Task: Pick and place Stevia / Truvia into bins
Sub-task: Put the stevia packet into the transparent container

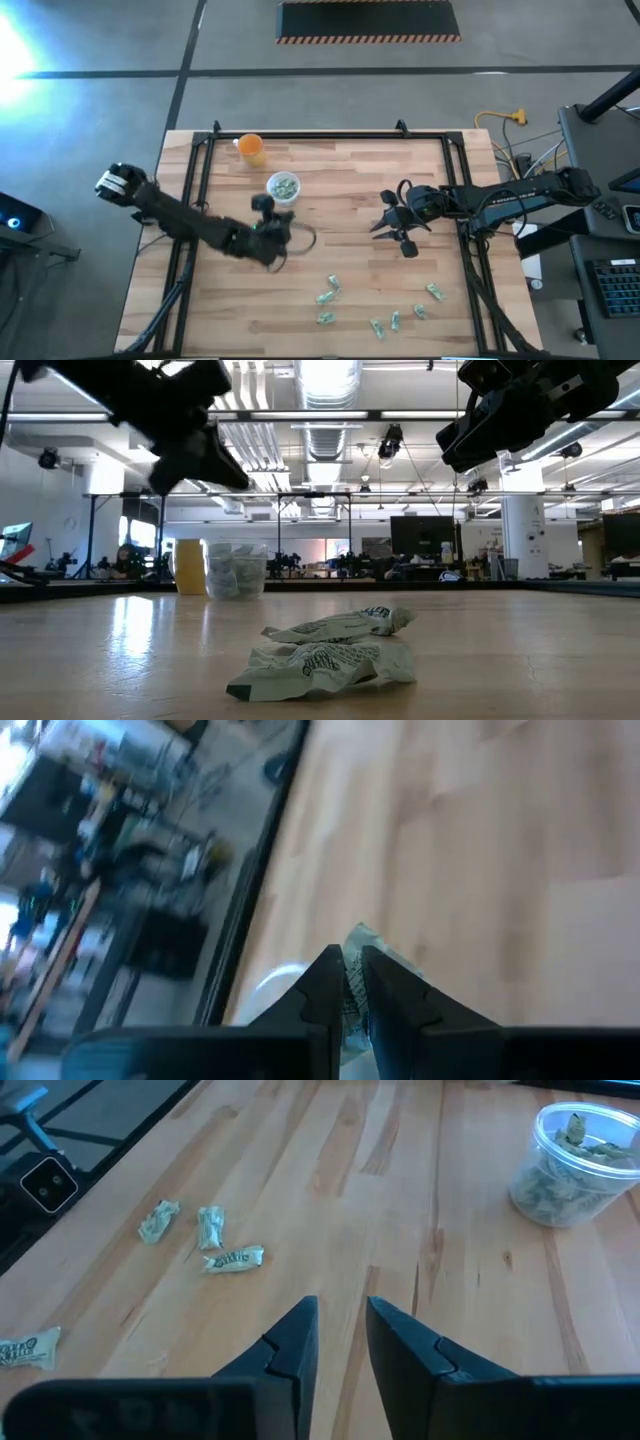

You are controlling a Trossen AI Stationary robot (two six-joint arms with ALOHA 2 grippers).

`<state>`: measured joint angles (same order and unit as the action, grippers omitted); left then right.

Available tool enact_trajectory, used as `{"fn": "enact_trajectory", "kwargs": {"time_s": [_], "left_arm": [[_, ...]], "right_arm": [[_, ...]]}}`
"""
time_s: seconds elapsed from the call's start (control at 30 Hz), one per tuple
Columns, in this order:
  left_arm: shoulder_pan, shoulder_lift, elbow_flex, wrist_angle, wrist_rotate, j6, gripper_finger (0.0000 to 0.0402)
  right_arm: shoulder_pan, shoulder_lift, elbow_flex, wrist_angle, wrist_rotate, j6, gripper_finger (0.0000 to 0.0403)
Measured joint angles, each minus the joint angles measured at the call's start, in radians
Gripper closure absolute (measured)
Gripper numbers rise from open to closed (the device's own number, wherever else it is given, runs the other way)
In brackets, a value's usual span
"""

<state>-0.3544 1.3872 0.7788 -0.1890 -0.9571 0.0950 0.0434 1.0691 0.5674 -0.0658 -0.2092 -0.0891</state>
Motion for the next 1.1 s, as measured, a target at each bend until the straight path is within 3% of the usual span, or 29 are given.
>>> {"fn": "enact_trajectory", "kwargs": {"time_s": [0.1,0.33,0.47,0.8,1.1], "left_arm": [[0.103,-0.034,0.0,-0.02,0.044,0.035,0.0382],[0.34,-0.046,0.0,-0.028,0.272,0.049,0.0382],[0.419,-0.024,0.0,-0.033,0.312,0.046,0.0382],[0.453,-0.005,0.0,-0.031,0.316,0.016,0.0376],[0.453,-0.009,0.0,-0.032,0.319,0.016,0.0293]], "right_arm": [[0.0,0.0,0.0,0.002,0.0,0.0,0.0326],[0.0,0.0,0.0,0.003,0.0,0.0,0.032],[0.0,0.0,0.0,0.003,0.0,0.0,0.0319],[0.0,0.0,0.0,0.003,0.0,0.0,0.0327],[0.0,0.0,0.0,0.003,0.0,0.0,0.0317]]}}
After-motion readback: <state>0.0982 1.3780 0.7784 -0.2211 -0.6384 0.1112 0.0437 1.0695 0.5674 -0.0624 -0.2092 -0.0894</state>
